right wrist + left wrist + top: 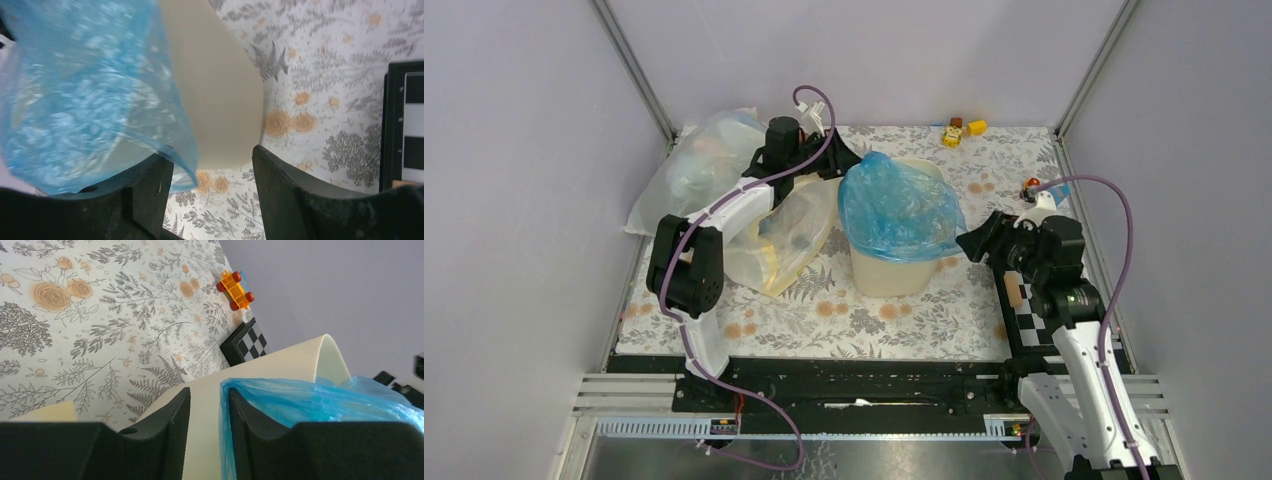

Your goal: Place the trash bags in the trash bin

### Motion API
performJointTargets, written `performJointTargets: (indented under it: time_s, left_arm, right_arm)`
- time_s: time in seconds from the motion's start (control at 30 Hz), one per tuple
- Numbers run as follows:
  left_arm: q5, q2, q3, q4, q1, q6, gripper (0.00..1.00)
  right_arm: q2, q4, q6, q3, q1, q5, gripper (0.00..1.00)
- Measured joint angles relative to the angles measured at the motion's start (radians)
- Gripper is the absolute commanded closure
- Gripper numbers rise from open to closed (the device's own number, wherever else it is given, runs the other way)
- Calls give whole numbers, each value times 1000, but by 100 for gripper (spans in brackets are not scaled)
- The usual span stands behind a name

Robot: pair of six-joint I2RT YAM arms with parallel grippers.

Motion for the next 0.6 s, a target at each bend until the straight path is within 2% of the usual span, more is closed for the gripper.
performJointTargets:
  time_s: [0.13, 0.3, 0.43, 0.6]
  left_arm:
    - [0, 0, -2, -11, 0, 5, 45]
    - [-33, -8, 1, -45, 2, 17, 30]
    - [-103, -47, 1, -92, 6, 19, 18]
    - [-163, -156, -38, -66, 35, -26, 12]
  right_arm:
    - [-55, -3, -32, 58, 0, 6, 25]
    - [-61, -5, -91, 218, 0, 1, 19]
    - [-14, 20, -142, 328, 0, -35, 25]
    - [127, 64, -174, 406, 29, -101, 30]
